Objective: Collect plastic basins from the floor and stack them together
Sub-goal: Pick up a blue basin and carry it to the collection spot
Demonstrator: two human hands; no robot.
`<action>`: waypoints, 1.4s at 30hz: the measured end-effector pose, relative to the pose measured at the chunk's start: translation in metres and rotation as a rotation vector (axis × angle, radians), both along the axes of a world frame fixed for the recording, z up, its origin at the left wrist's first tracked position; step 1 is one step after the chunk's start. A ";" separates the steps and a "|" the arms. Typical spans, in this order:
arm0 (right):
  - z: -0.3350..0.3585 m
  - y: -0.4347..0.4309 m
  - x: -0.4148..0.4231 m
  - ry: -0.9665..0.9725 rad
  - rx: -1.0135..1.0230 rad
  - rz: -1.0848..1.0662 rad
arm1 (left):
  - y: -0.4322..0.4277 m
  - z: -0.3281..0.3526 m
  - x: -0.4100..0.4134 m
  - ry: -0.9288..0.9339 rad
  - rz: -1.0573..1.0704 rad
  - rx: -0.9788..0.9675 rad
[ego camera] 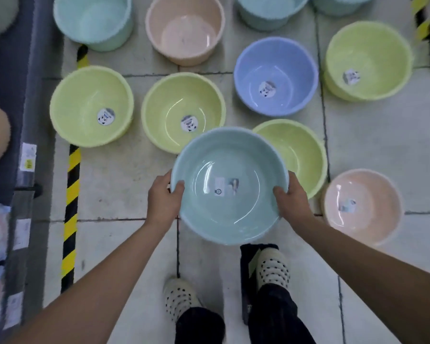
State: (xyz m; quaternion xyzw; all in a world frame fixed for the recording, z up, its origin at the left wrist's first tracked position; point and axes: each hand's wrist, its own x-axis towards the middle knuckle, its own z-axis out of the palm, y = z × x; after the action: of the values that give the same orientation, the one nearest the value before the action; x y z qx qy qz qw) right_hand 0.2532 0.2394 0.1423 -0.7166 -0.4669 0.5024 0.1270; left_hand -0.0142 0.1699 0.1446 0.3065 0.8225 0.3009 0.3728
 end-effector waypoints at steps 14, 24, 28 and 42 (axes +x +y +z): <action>0.113 -0.041 0.335 -0.200 -0.041 -0.329 | 0.074 0.091 0.323 -0.094 -0.500 -0.051; 0.085 -0.058 0.395 -0.152 -0.188 -0.420 | 0.095 0.075 0.401 0.027 -0.611 -0.164; 0.049 -0.047 0.403 -0.173 -0.238 -0.432 | 0.110 0.038 0.412 0.104 -0.684 -0.176; -0.129 -0.034 0.395 -0.194 -0.301 -0.597 | 0.168 -0.142 0.436 0.124 -0.828 -0.197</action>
State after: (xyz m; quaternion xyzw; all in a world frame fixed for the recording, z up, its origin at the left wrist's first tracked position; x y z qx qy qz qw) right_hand 0.6487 0.2049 0.0129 -0.8766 -0.1673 0.4359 0.1164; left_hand 0.4218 0.3382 0.0031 0.5912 0.6756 0.0268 0.4397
